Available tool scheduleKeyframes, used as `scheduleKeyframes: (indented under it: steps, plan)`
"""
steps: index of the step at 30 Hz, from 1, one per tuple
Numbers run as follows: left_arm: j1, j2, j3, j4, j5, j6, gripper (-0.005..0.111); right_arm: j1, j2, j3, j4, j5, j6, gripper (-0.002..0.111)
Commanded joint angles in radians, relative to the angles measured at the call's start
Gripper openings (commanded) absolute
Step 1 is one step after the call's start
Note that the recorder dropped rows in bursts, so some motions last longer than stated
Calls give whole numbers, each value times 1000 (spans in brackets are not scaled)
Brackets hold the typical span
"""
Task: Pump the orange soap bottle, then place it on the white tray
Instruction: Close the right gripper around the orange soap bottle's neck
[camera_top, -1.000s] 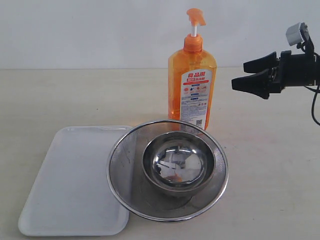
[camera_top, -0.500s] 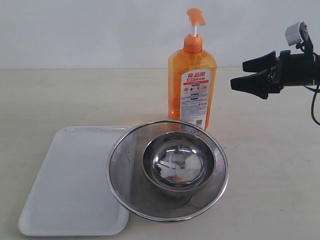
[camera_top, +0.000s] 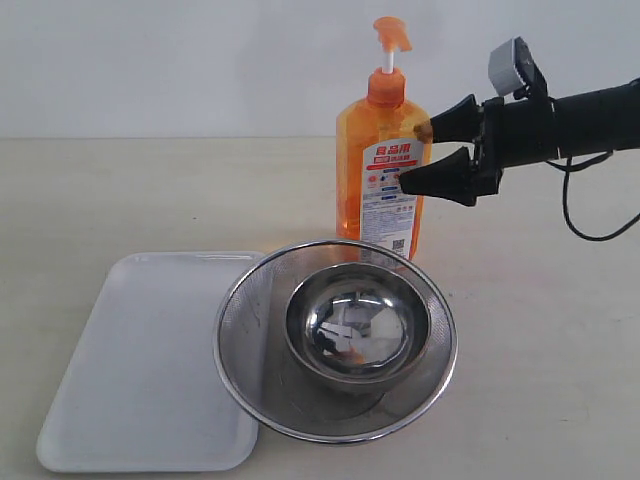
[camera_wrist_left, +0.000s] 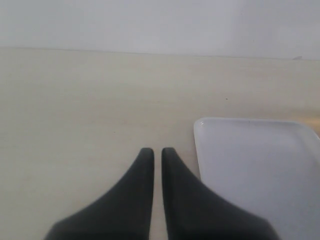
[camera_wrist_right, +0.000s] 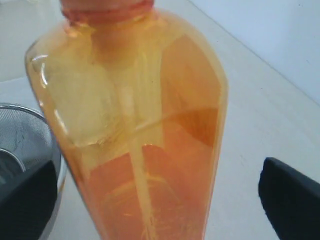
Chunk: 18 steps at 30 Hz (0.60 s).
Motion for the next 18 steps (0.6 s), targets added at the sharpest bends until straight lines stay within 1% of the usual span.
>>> scheduleKeyframes:
  steps: [1, 8, 18]
  plan:
    - [-6, 2, 3, 3, -10, -2, 5, 39, -2, -33, -6, -26, -12, 105]
    - [-6, 2, 3, 3, -10, -2, 5, 81, -2, -40, -53, -35, -12, 105]
    - [-6, 2, 3, 3, -10, -2, 5, 118, -2, -40, -55, -28, -12, 105]
